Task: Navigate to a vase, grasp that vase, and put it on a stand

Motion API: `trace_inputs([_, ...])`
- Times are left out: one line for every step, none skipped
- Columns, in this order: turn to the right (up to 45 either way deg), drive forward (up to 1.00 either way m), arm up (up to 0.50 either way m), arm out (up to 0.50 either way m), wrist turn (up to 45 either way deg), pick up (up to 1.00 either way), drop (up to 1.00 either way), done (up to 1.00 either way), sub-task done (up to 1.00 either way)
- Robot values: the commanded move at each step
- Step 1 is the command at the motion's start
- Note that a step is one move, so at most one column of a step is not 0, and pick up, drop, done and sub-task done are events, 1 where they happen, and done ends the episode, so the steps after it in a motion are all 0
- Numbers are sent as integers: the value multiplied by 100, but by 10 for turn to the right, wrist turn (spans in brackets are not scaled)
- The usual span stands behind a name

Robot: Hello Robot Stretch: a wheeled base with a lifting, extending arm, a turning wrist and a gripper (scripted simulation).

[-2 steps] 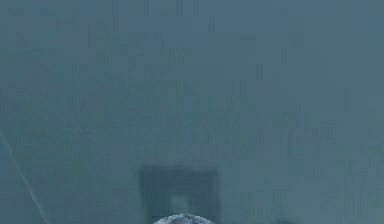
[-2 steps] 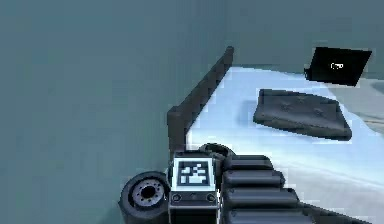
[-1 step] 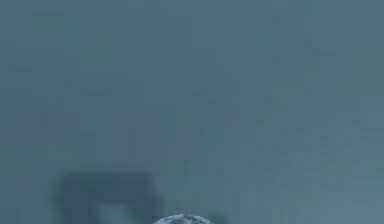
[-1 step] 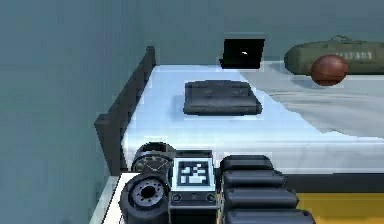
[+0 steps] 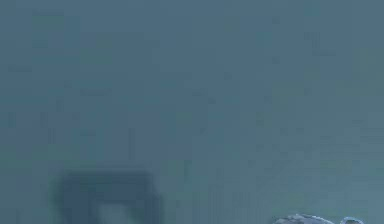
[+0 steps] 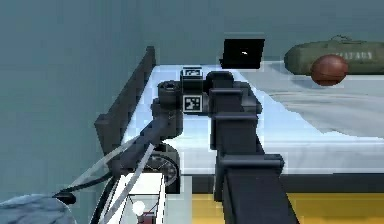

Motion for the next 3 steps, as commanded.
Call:
trace_inputs([0,0,0,0,450,0,0,0,0])
trace_inputs([0,0,0,0,390,0,0,0,0])
trace_inputs([0,0,-18,0,0,0,0,0,0])
